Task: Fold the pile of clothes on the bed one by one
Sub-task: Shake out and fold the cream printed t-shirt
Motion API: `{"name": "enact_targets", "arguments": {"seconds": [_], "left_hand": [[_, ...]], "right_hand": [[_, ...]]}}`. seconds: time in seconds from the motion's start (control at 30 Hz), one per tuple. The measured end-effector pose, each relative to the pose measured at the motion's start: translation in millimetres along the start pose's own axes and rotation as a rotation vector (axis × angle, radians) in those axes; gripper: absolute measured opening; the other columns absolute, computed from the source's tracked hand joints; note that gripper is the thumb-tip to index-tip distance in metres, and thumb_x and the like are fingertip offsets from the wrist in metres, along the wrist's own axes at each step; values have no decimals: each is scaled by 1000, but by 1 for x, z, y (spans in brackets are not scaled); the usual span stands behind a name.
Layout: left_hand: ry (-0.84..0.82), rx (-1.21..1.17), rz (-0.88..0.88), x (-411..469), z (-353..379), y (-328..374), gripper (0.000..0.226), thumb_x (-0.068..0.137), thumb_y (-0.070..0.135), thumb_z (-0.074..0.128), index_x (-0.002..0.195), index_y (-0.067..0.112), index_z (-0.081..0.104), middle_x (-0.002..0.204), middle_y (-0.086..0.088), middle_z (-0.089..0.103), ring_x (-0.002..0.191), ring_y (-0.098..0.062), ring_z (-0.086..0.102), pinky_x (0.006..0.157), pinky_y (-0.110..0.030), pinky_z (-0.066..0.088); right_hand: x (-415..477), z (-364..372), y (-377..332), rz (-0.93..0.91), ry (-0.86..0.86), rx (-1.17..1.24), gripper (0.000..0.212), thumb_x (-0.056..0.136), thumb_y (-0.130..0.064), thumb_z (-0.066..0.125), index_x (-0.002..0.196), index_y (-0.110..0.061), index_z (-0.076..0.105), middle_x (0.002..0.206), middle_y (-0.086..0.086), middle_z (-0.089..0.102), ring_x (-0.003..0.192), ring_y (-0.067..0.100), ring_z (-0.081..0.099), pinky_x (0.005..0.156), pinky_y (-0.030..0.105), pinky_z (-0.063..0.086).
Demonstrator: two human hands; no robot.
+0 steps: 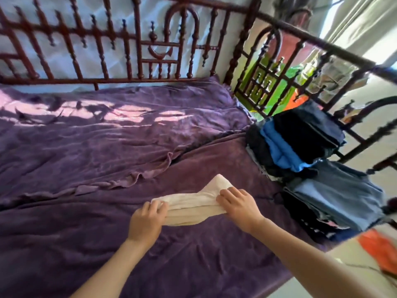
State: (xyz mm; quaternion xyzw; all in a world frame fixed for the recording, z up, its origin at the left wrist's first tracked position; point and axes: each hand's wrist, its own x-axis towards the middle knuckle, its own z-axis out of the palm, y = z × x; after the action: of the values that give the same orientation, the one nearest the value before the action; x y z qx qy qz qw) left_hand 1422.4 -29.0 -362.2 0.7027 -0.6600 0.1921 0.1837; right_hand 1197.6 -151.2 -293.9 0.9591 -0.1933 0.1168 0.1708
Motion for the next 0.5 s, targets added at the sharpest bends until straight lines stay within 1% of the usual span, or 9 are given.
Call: {"name": "enact_targets", "arguments": {"seconds": [0.1,0.23,0.3,0.33,0.37,0.4,0.43,0.47,0.5], "left_hand": [[-49,7,68,16,17,22,35,66,3,37,68,10,71,58,-5,57,44,-22,54,34,-24,42],[-67,53,173,74,35,57,33,68,5,38,68,10,70,59,-4,57,43,-21,53,33,-26,42],[-15,95,221,129,39,83,31,70,8,39,69,12,70,60,-4,57,44,-21,54,34,-25,41],[30,128,248,165,40,99,30,71,9,41,68,13,71,60,-3,58,45,-21,54,35,-25,41],[81,155,274,204,39,117,29,71,10,42,68,15,71,60,-2,58,45,-20,54,36,-24,41],[150,178,292,246,36,136,27,72,11,45,69,15,71,60,-2,59,46,-20,55,37,-24,41],[216,184,311,289,32,157,23,73,12,50,70,15,72,62,-3,61,48,-21,57,38,-24,42],[252,178,331,330,27,180,15,71,13,59,74,14,73,65,-5,63,50,-23,59,40,-25,44],[265,161,345,367,24,204,12,68,13,70,79,13,74,70,-8,66,54,-25,61,43,-27,47]], "right_hand": [[-24,7,22,15,-58,-6,38,36,-18,89,70,-15,71,70,-5,65,57,15,62,44,21,45],[-44,12,83,55,-25,-29,33,40,-16,87,69,-16,70,68,-5,65,55,16,61,43,22,45],[-52,9,134,76,50,-52,28,47,-14,85,71,-14,71,70,-2,65,56,17,62,44,23,45],[-56,5,166,87,110,-72,21,53,-13,80,72,-13,71,71,-1,66,57,19,62,43,23,45],[-61,-2,200,102,157,-102,12,61,-11,72,73,-11,71,71,0,66,56,20,62,43,23,44],[-65,-12,236,128,208,-145,12,67,-11,61,72,-10,71,71,2,66,56,21,62,42,23,44],[-68,-24,271,162,255,-199,20,69,-11,52,73,-8,71,72,4,67,56,22,62,42,23,44],[-75,-38,303,204,301,-252,24,70,-11,48,74,-7,71,74,6,68,57,23,63,42,23,45],[-83,-50,333,255,336,-293,24,70,-11,49,75,-5,71,77,9,69,59,25,64,43,24,47]]}}
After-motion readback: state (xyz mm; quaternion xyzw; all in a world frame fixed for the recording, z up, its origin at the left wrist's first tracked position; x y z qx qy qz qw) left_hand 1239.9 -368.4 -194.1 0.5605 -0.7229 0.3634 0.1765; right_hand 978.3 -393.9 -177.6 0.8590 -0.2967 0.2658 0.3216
